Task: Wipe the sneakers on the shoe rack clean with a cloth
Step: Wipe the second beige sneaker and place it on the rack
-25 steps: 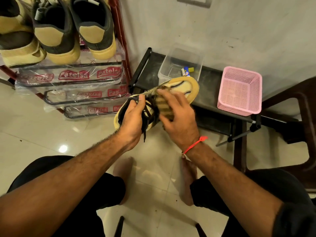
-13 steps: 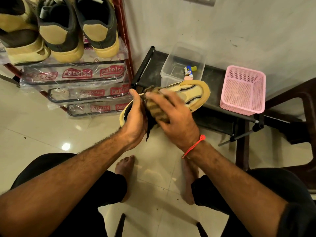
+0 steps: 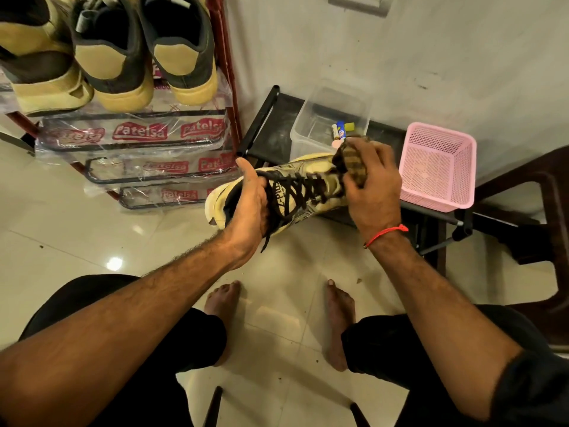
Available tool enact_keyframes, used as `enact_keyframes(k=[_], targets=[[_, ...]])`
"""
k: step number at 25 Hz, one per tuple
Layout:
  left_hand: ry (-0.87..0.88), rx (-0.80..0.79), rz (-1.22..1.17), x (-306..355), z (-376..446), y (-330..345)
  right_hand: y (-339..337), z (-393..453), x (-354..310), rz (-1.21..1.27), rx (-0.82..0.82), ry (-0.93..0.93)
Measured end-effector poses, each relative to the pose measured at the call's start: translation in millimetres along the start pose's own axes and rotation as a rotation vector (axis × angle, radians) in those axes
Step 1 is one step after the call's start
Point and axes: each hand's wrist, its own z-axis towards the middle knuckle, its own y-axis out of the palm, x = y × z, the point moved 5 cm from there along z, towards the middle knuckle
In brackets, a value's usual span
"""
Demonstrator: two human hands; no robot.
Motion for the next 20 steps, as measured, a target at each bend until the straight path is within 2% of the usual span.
enact_keyframes(k=[1,2,4,6,7,10,11,13,16,18,20], targets=[[-0.004,0.009,0.078,-3.4,-0.7,1.6,-0.1,-4.2,-2.9,0.018,0.015,0.038],[0.011,0.023,0.150,-6.4,-0.8,1.8,5.5,-11.1,-18.5,0.061,0.000,0.000],[0.124,0.040,0.257,-8.2,0.6,-1.4,21.0,-29.7,-58.3,0.143,-0.105,-0.191],[0.194,0.013,0.300,-6.1,-1.1,-2.9,25.9,-27.1,-56.6,0.110,-0.130,-0.304],[0.210,0.010,0.330,-4.3,-1.7,-4.4,22.4,-15.9,-35.4,0.055,-0.086,-0.248],[0.235,-0.004,0.431,0.6,-5.2,-3.4,0.2,6.1,35.5,-0.076,-0.001,0.076],[0.213,0.012,0.431,1.0,-5.1,-3.3,-1.8,2.3,36.5,-0.082,-0.002,0.087],[0.136,0.058,0.376,0.2,-4.8,-2.0,8.1,-13.2,0.0,-0.091,-0.045,-0.068],[0.061,0.074,0.130,2.7,-6.8,2.9,27.2,-37.1,-54.6,-0.052,-0.088,-0.348],[0.039,0.022,-0.010,11.0,-7.5,4.3,30.4,-37.7,-56.0,-0.038,-0.082,-0.434],[0.035,-0.028,-0.041,18.1,-5.7,4.3,24.6,-29.3,-39.3,-0.043,-0.098,-0.418]])
